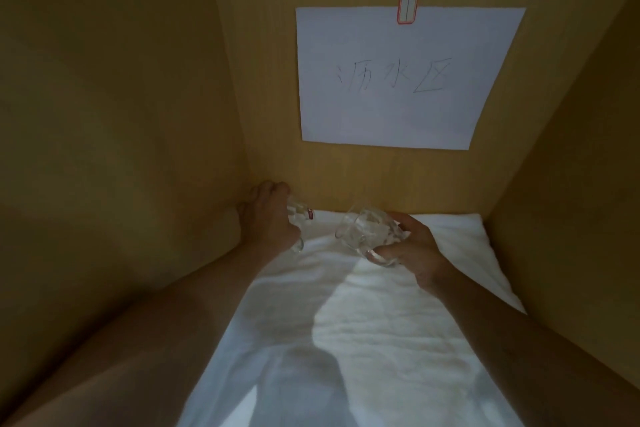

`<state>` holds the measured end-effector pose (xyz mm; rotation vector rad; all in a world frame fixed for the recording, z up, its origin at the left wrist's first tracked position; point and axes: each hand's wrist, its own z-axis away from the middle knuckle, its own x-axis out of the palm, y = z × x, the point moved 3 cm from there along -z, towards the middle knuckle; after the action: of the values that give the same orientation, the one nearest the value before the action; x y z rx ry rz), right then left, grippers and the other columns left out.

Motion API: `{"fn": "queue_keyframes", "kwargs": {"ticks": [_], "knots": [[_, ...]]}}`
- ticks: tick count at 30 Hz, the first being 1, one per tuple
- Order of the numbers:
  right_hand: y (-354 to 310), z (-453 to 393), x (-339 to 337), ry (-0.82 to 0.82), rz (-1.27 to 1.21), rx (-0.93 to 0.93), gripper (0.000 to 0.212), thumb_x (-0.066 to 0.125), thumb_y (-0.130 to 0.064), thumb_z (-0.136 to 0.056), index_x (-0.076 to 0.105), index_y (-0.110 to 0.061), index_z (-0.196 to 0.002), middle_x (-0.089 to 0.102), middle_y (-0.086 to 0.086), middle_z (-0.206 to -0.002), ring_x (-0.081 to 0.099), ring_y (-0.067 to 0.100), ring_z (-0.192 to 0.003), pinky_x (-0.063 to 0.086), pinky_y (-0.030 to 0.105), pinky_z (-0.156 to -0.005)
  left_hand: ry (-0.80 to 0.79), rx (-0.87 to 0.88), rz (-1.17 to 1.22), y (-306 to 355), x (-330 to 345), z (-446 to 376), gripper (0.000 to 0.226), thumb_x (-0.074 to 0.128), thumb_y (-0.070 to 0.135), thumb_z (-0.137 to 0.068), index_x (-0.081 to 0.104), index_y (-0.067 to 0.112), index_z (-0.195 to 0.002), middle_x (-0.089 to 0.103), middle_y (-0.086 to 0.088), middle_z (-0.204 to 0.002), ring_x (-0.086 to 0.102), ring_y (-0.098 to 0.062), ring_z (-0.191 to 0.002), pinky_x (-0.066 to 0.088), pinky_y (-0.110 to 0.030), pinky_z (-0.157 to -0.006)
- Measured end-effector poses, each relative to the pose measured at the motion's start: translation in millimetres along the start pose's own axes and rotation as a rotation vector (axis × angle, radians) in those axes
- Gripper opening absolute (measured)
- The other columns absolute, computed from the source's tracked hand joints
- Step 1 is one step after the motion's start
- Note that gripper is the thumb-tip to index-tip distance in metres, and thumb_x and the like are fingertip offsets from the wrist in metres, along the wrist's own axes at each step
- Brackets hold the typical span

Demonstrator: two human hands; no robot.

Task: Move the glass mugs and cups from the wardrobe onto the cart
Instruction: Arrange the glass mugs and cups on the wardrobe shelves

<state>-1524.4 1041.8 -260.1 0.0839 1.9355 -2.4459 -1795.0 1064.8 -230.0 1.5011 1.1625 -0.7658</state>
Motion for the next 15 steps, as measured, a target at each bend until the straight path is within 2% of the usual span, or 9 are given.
{"fn": "queue_keyframes", "kwargs": {"ticks": [2,4,6,7,10,12,15], "knots": [[-3,-5,1,0.023,0.066,-0.024,0.091,0.093,0.004,-0.041,0.065,-0.019,-0.125,0.064,0.005,-0.116,0.065,0.025,-0.108,0.058,0.039,-0.085,-0.051,0.074,-0.154,4,0,-6,0.067,0.076,0.018,-0.059,0.054,0.024,-0.121,0.050,-0.001,-0.123,0.046,-0.025,-0.119,0.043,-0.043,-0.090],[-5,-10,2,0.031,0.145,-0.043,0.090,0.094,0.002,-0.045,0.064,-0.021,-0.126,0.057,0.009,-0.128,0.059,0.027,-0.117,0.055,0.047,-0.097,-0.085,0.141,-0.308,8,2,-10,0.065,0.076,0.024,-0.062,0.052,0.025,-0.122,0.049,-0.001,-0.124,0.045,-0.024,-0.118,0.043,-0.043,-0.088],[-9,-15,4,-0.004,0.254,-0.081,0.089,0.094,-0.001,-0.047,0.064,-0.021,-0.128,0.054,0.011,-0.132,0.057,0.028,-0.120,0.053,0.049,-0.100,-0.115,0.178,-0.401,7,7,-11,0.064,0.075,0.030,-0.066,0.050,0.025,-0.125,0.048,-0.002,-0.125,0.044,-0.024,-0.119,0.043,-0.044,-0.090],[-11,-17,7,-0.027,0.331,-0.120,0.090,0.095,-0.003,-0.046,0.063,-0.020,-0.129,0.053,0.011,-0.132,0.057,0.027,-0.120,0.053,0.046,-0.101,-0.134,0.182,-0.422,6,10,-11,0.066,0.074,0.033,-0.068,0.049,0.025,-0.128,0.047,-0.003,-0.126,0.043,-0.025,-0.120,0.043,-0.045,-0.091],[-23,-22,18,-0.026,0.665,-0.248,0.099,0.096,-0.010,-0.050,0.056,-0.023,-0.140,0.043,0.002,-0.130,0.049,0.019,-0.120,0.044,0.025,-0.099,-0.208,0.165,-0.375,4,15,-14,0.063,0.069,0.037,-0.074,0.049,0.025,-0.133,0.044,-0.002,-0.133,0.038,-0.026,-0.127,0.042,-0.045,-0.095],[-32,-23,31,-0.019,0.921,-0.383,0.094,0.091,-0.010,-0.058,0.054,-0.027,-0.143,0.040,0.003,-0.133,0.046,0.023,-0.121,0.043,0.027,-0.101,-0.328,0.092,-0.242,8,15,-21,0.061,0.066,0.035,-0.077,0.049,0.024,-0.134,0.039,-0.001,-0.139,0.030,-0.028,-0.134,0.039,-0.047,-0.102],[-41,-20,50,-0.077,1.236,-0.611,0.083,0.080,-0.006,-0.063,0.058,-0.030,-0.139,0.040,0.008,-0.142,0.041,0.031,-0.127,0.044,0.039,-0.101,-0.539,0.012,-0.116,14,12,-33,0.068,0.063,0.031,-0.079,0.043,0.020,-0.143,0.031,-0.002,-0.148,0.020,-0.030,-0.141,0.035,-0.052,-0.111]]}}
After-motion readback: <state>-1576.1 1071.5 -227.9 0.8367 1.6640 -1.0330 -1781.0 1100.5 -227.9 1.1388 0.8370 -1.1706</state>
